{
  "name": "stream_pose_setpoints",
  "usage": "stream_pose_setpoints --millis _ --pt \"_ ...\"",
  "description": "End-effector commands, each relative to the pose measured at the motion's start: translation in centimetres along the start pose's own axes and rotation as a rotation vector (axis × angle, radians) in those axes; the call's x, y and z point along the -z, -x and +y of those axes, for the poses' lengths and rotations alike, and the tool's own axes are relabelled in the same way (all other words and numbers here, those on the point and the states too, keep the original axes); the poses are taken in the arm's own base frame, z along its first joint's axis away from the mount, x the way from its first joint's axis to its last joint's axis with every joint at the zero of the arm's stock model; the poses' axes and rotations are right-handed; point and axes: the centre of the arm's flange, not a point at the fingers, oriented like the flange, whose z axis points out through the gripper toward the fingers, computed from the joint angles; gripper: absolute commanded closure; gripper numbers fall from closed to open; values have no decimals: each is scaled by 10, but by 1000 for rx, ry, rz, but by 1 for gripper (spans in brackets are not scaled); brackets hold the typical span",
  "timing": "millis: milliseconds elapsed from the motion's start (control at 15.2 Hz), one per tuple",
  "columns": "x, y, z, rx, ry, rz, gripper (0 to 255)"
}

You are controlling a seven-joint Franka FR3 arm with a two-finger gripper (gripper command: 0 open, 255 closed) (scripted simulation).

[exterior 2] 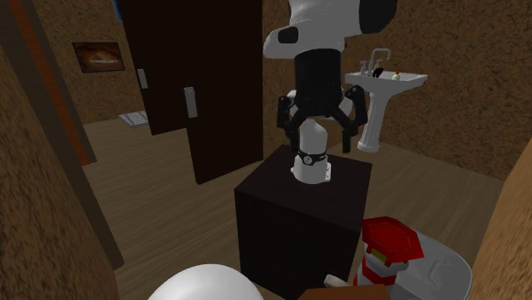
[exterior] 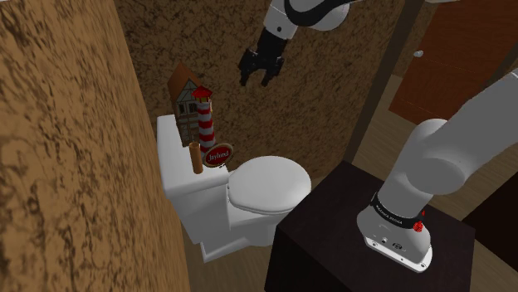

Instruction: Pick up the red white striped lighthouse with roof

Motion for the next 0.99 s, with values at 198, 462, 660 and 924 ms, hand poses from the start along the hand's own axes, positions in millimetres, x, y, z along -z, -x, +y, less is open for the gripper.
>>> stream_pose_setpoints --millis 198,462,660,924 --pt "-29 -24 -41 37 -49 47 0" --pt "-52 -45 -75 67 -88 83 0" --pt "-68 -60 -102 90 -117 109 0" --pt "-85 -58 -102 93 -122 114 0"
